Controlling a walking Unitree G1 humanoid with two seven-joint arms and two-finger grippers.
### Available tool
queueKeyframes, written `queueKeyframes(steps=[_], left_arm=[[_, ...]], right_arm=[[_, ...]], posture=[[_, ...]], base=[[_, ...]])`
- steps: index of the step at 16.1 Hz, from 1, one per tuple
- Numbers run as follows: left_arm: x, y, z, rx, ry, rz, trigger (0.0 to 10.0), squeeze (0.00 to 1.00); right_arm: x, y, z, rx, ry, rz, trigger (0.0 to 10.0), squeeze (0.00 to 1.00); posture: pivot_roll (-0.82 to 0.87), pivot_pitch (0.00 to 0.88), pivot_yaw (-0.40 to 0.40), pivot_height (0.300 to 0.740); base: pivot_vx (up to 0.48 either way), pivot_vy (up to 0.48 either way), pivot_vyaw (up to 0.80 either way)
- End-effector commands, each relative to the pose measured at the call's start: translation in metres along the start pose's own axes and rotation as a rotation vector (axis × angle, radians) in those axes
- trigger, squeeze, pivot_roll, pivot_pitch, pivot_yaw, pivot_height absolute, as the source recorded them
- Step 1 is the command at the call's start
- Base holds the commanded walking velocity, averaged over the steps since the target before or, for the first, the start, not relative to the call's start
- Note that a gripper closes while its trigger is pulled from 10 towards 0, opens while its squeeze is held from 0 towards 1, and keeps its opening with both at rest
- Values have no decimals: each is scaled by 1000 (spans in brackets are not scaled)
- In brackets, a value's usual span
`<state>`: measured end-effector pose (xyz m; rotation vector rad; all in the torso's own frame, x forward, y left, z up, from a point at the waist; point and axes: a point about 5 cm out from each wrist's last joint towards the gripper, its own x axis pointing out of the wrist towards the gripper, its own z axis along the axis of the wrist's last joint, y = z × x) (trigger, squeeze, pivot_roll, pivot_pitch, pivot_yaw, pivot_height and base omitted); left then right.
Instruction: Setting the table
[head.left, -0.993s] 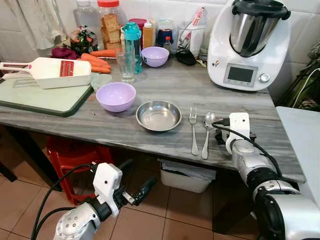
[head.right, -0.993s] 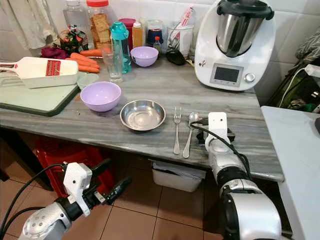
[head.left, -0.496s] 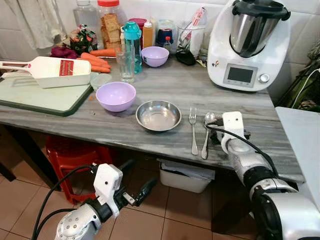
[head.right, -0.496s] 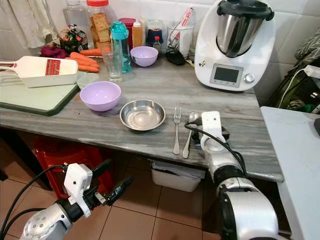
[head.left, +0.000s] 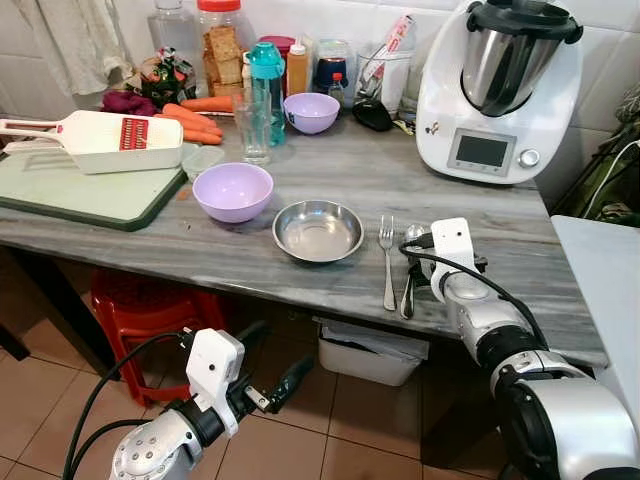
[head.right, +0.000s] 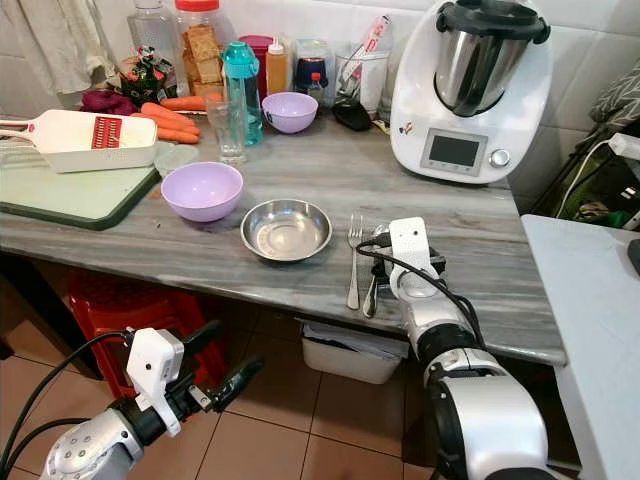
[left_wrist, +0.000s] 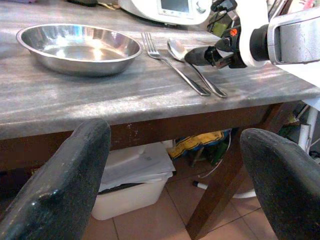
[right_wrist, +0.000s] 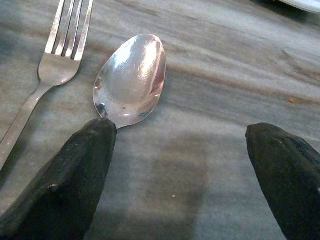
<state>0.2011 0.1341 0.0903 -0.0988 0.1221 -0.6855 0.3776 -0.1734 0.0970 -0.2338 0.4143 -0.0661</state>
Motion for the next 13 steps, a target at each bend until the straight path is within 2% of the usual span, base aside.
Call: queueKeyframes(steps=[1, 3, 7, 10, 13], left_arm=[[1, -1, 3, 12, -2, -6, 10000, 0], [2, 0, 3, 14, -5, -5, 10000, 0], [8, 6, 6, 28, -29, 4, 10000, 0], [15, 9, 12, 52, -52, 7, 10000, 0], [22, 12, 14, 64, -74, 22, 10000, 0]], right_arm=[[1, -1, 6, 5, -7, -9, 10000, 0], [1, -6, 12, 30, -52, -31, 10000, 0], [-3, -17, 40, 90, -276, -79, 10000, 0], [-8, -22, 49, 125, -375, -103, 10000, 0], [-18, -20, 46, 155, -468, -99, 10000, 0]], posture=[[141, 0, -62, 740], [142, 0, -60, 740], [132, 0, -48, 740], [129, 0, -42, 740], [116, 0, -35, 740]], base=[[0, 0, 0], [0, 0, 0], [0, 0, 0], [0, 0, 0], [0, 0, 0]])
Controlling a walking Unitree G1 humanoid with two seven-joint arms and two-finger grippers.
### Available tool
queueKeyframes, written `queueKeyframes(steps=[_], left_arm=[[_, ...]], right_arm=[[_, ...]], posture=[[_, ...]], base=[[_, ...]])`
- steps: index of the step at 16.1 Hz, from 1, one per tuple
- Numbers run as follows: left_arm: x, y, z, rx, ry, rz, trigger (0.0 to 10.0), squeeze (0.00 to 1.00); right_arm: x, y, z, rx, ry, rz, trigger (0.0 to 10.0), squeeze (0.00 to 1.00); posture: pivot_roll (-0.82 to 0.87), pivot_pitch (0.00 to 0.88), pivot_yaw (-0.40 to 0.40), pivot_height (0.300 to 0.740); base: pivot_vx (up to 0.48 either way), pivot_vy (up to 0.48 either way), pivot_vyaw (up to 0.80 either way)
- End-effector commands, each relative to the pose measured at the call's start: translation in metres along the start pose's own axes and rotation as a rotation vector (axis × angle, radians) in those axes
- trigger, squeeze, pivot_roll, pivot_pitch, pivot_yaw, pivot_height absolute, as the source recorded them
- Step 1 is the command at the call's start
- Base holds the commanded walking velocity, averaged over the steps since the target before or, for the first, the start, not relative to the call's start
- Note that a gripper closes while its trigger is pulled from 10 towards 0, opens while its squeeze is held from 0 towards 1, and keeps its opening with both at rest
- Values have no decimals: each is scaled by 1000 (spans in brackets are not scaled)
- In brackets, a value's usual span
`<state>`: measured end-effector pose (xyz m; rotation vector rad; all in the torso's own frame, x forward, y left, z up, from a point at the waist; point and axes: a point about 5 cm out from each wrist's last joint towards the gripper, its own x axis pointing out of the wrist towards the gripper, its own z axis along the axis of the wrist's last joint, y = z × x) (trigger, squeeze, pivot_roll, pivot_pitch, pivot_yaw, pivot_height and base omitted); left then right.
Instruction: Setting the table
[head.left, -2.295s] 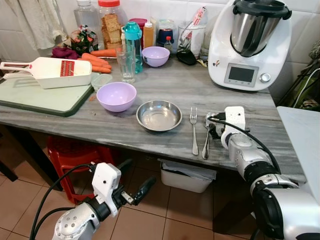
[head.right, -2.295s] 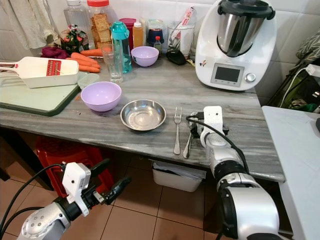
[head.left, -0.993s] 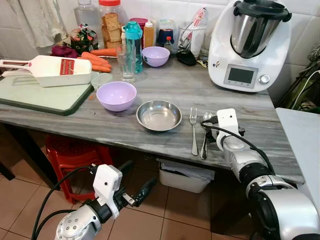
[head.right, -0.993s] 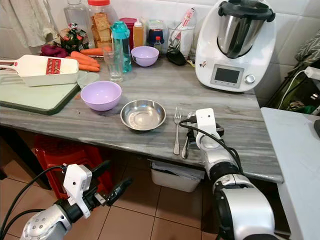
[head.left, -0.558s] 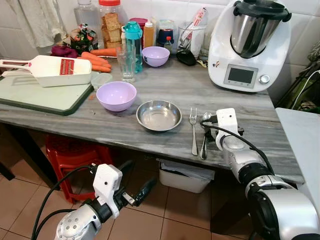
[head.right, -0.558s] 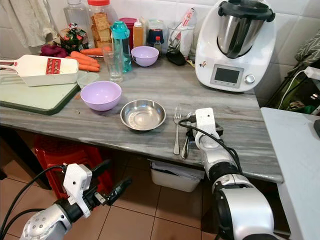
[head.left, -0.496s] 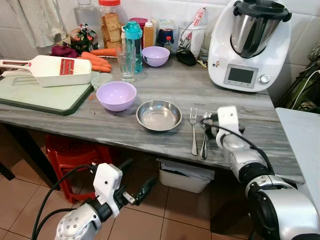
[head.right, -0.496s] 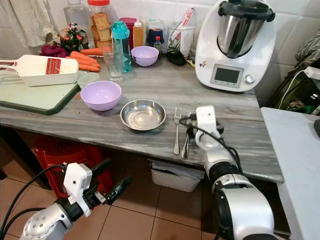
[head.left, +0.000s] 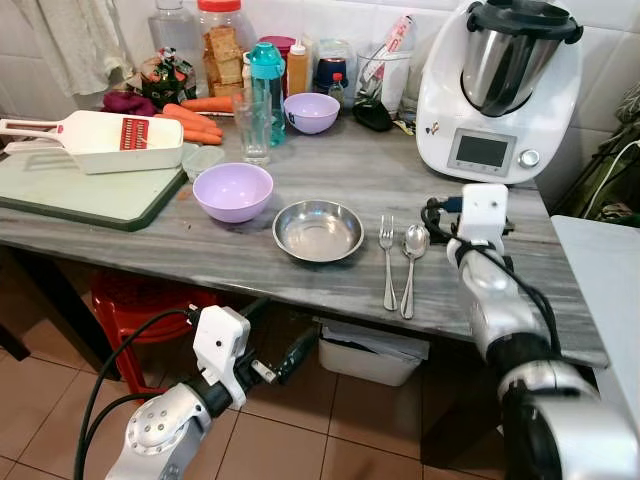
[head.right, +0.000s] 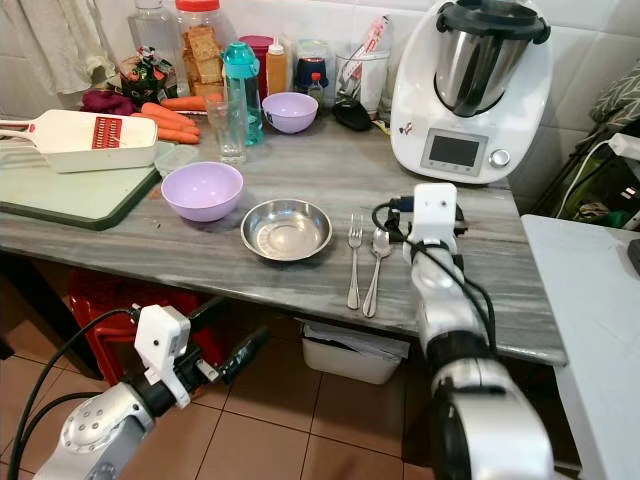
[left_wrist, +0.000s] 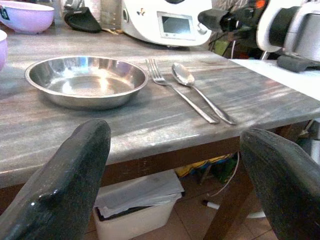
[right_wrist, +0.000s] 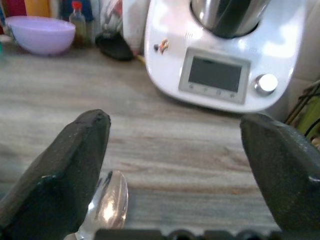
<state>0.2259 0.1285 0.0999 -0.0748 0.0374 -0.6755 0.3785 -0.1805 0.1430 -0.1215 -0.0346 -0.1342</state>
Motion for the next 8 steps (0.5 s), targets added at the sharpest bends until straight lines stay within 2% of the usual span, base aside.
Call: queueKeyframes(steps=[1, 2, 3, 5, 8], left_arm=[[1, 5, 2, 21, -10, 27, 10000, 0], [2, 6, 2, 24, -14, 37, 10000, 0], [3, 11, 2, 41, -20, 74, 10000, 0], [3, 16, -1, 54, -17, 111, 10000, 0], [8, 19, -5, 64, -19, 146, 10000, 0]], right_arm=[[-5, -1, 7, 21, -62, -4, 10000, 0], [-9, -2, 7, 25, -73, -5, 10000, 0], [-21, -1, 6, 13, -98, -5, 10000, 0], [-33, 4, -2, 72, -57, 12, 10000, 0], [-53, 26, -17, 159, 11, 131, 10000, 0]], posture=[[110, 0, -31, 740], [104, 0, -31, 740], [93, 0, -26, 740], [88, 0, -23, 740], [80, 0, -15, 740]], base=[[0, 0, 0], [0, 0, 0], [0, 0, 0], [0, 0, 0], [0, 0, 0]])
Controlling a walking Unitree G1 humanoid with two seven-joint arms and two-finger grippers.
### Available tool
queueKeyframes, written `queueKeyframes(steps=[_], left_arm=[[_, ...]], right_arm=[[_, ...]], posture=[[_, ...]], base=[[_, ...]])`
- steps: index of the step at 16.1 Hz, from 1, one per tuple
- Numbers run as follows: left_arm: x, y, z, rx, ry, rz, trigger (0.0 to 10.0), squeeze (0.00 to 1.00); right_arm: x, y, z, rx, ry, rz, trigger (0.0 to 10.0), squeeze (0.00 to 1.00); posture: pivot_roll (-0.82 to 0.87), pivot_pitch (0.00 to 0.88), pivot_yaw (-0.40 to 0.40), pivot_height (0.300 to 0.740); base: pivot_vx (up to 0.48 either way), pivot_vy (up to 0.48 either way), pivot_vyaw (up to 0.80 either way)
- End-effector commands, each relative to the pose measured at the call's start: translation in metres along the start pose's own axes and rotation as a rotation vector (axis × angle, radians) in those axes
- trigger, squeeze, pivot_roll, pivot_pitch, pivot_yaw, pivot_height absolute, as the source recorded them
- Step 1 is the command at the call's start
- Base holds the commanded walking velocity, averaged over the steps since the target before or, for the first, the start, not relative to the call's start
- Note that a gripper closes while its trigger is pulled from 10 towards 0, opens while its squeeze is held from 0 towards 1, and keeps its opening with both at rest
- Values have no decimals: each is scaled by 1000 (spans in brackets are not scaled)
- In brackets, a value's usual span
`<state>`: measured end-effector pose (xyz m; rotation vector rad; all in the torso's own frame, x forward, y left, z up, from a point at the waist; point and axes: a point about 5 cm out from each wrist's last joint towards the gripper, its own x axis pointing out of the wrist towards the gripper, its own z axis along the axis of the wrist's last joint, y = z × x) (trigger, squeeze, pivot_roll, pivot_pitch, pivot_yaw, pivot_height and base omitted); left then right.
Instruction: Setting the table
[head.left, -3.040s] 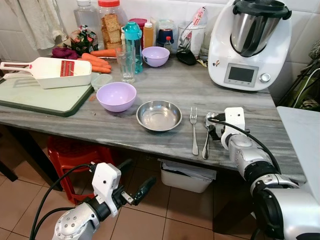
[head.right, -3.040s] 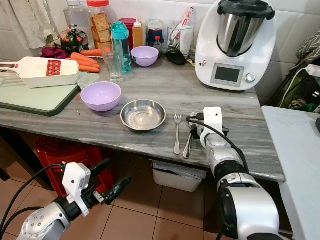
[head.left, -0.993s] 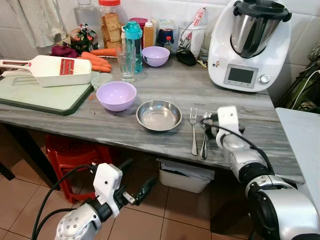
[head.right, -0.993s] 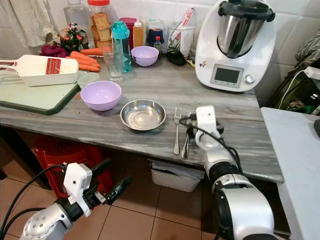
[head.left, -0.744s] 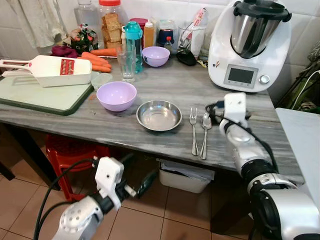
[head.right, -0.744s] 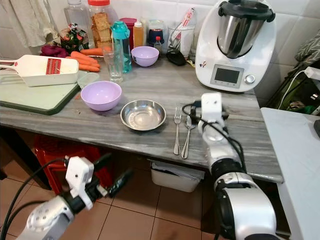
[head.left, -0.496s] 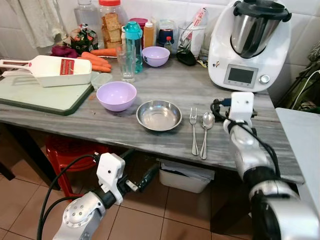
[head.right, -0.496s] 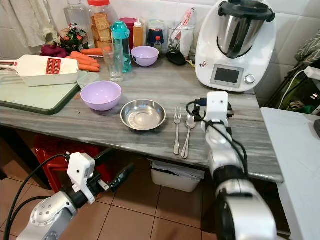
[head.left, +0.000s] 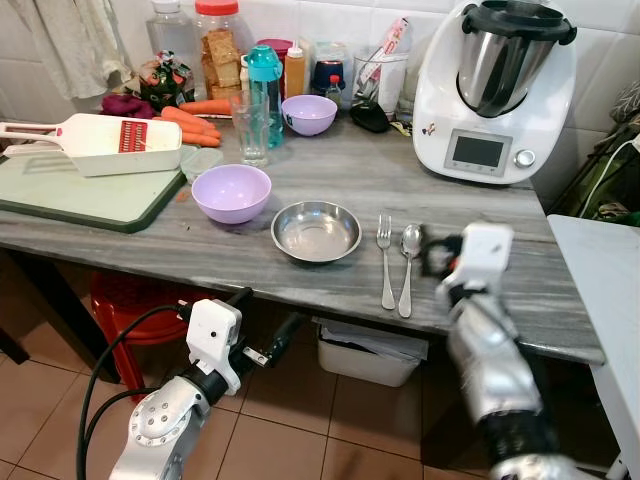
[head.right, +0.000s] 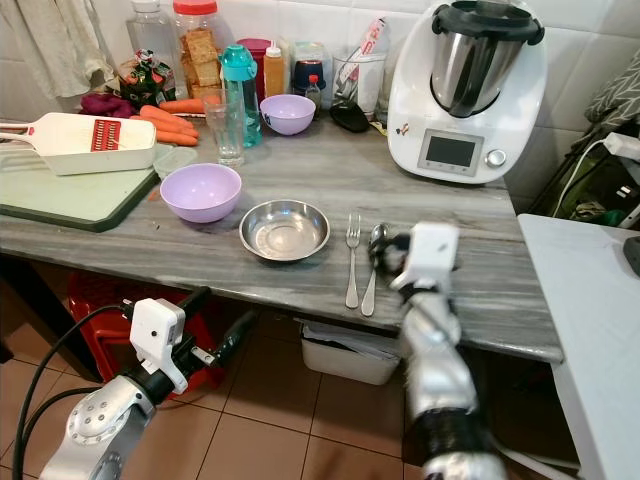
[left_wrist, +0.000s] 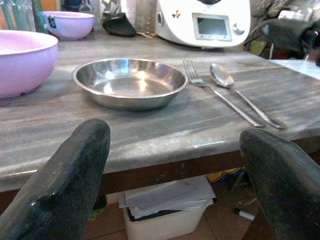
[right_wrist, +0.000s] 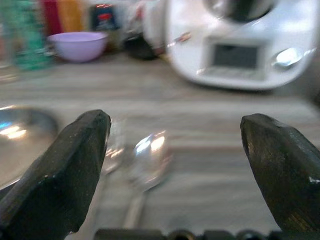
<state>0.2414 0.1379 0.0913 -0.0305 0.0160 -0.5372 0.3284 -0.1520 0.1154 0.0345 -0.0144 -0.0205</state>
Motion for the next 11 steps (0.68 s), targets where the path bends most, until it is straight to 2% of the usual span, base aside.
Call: queueKeyframes(steps=[1, 2, 5, 8, 11], left_arm=[[3, 1, 2, 23, -9, 9, 10000, 0], [4, 3, 1, 29, -12, 21, 10000, 0], [1, 6, 1, 38, -20, 48, 10000, 0], [-7, 5, -2, 29, -16, 45, 10000, 0], [-7, 3, -1, 26, -17, 40, 10000, 0]], right_arm=[[-1, 5, 3, 22, 16, 37, 10000, 0], [-1, 12, -2, 48, 56, 77, 10000, 0], [-1, 17, -12, 39, 143, 100, 10000, 0], [-4, 27, -23, 73, 193, 148, 10000, 0], [-5, 42, -29, 94, 236, 231, 10000, 0]], posture=[[80, 0, -14, 740], [82, 0, -14, 740], [93, 0, -23, 740], [100, 0, -29, 740], [106, 0, -34, 740]], base=[[0, 0, 0], [0, 0, 0], [0, 0, 0], [0, 0, 0], [0, 0, 0]])
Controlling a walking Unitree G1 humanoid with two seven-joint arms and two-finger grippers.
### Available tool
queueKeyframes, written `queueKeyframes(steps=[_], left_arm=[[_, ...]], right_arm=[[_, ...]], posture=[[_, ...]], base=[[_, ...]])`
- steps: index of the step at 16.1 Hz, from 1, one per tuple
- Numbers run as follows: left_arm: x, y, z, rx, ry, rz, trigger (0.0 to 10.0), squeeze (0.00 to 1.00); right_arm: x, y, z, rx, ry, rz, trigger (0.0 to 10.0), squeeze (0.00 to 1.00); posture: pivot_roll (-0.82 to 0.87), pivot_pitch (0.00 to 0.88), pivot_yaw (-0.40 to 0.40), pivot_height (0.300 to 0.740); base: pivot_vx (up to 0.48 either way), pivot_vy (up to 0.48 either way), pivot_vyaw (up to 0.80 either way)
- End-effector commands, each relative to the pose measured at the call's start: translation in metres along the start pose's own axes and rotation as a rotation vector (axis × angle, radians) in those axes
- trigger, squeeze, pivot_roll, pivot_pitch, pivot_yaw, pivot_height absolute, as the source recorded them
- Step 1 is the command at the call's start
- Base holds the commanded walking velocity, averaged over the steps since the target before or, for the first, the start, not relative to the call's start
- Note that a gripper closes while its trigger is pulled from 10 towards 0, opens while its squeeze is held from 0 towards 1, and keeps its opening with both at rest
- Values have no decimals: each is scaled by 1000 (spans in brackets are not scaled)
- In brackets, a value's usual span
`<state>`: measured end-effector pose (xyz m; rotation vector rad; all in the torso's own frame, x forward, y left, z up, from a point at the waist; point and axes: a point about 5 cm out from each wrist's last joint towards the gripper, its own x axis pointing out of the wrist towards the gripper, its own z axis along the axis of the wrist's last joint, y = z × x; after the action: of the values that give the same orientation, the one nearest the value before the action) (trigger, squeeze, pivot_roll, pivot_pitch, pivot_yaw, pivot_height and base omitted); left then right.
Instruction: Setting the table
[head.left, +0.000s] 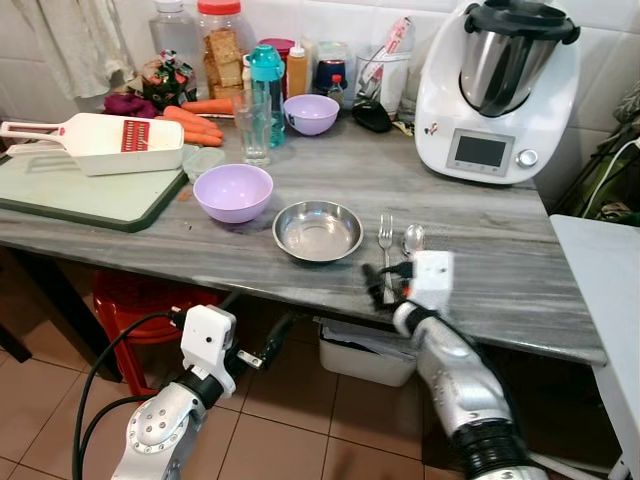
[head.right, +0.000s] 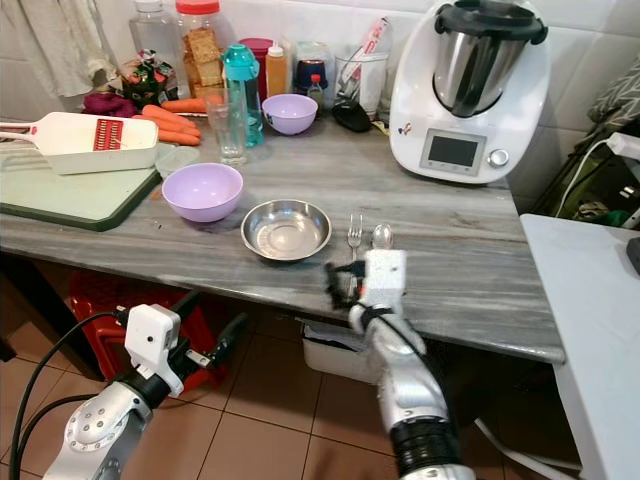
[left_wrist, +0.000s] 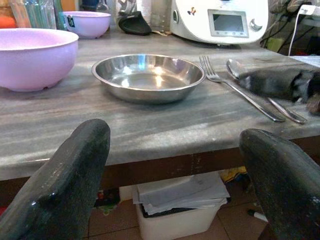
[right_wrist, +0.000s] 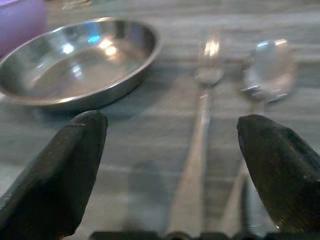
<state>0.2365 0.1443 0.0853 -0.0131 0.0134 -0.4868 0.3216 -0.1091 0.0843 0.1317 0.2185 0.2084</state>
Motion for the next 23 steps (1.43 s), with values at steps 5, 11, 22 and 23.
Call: queueKeyframes(steps=[5, 11, 22, 23], left_arm=[[0, 0, 5, 8, -20, -2, 10000, 0], [1, 0, 6, 10, -20, -8, 10000, 0], [-1, -8, 7, -55, -23, -105, 10000, 0], [-2, -11, 7, -73, -25, -127, 10000, 0]], right_arm=[[5, 3, -1, -8, 31, 14, 10000, 0], [5, 2, -7, 42, 50, 14, 10000, 0], [5, 8, -16, 91, 84, 30, 10000, 0], [5, 8, -16, 91, 85, 30, 10000, 0]], posture=[[112, 0, -41, 740], [108, 0, -34, 740], [108, 0, -31, 740], [108, 0, -31, 740]], base=[[0, 0, 0], [0, 0, 0], [0, 0, 0], [0, 0, 0]])
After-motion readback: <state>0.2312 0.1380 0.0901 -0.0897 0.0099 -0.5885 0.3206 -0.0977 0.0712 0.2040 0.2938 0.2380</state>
